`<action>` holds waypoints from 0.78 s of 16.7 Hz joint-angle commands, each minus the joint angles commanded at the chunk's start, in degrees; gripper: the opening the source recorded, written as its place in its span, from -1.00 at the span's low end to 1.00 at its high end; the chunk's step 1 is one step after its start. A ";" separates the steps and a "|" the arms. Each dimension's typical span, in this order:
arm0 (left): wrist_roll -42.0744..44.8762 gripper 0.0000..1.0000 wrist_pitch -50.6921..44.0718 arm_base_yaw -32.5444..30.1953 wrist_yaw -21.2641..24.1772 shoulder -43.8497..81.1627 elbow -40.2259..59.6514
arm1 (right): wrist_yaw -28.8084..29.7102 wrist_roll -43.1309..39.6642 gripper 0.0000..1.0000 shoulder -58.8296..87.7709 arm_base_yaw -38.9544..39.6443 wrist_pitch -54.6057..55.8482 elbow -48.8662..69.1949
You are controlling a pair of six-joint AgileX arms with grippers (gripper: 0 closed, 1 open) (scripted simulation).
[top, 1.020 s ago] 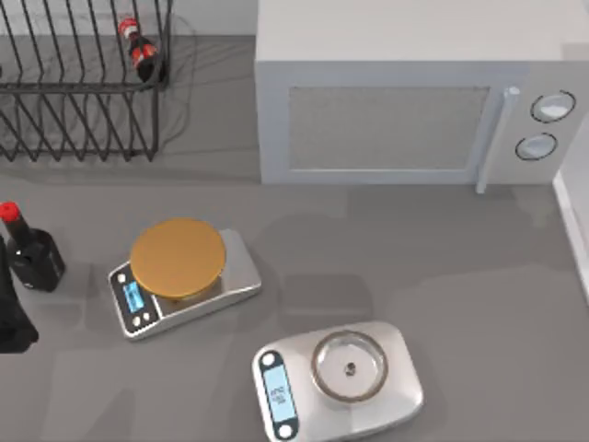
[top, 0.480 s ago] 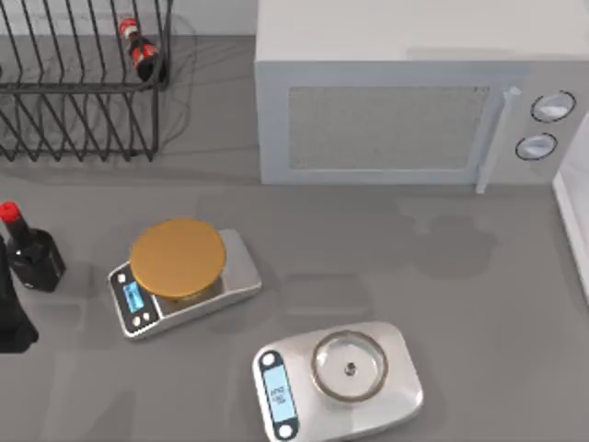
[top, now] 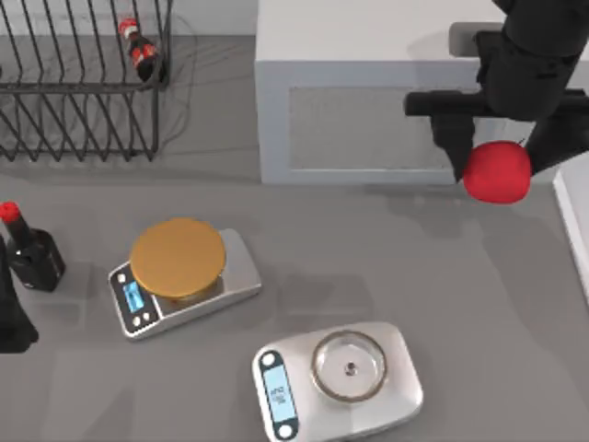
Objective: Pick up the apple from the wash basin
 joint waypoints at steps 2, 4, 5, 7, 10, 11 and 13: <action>0.00 1.00 0.00 0.00 0.00 0.00 0.00 | 0.61 4.87 -1.00 -0.14 4.81 0.89 -1.33; 0.00 1.00 0.00 0.00 0.00 0.00 0.00 | 1.19 8.04 -1.00 -0.16 8.00 1.52 -2.22; 0.00 1.00 0.00 0.00 0.00 0.00 0.00 | 1.35 8.75 -1.00 -0.16 8.72 1.66 -2.40; 0.00 1.00 0.00 0.00 0.00 0.00 0.00 | 1.38 8.91 -1.00 -0.16 8.89 1.69 -2.44; 0.00 1.00 0.00 0.00 0.00 0.00 0.00 | 1.24 9.07 -1.00 -0.07 8.82 1.74 -2.42; 0.00 1.00 0.00 0.00 0.00 0.00 0.00 | 1.33 9.58 -1.00 -0.24 9.45 2.48 -3.14; 0.00 1.00 0.00 0.00 0.00 0.00 0.00 | 1.58 10.95 -1.00 -0.36 11.40 5.78 -6.02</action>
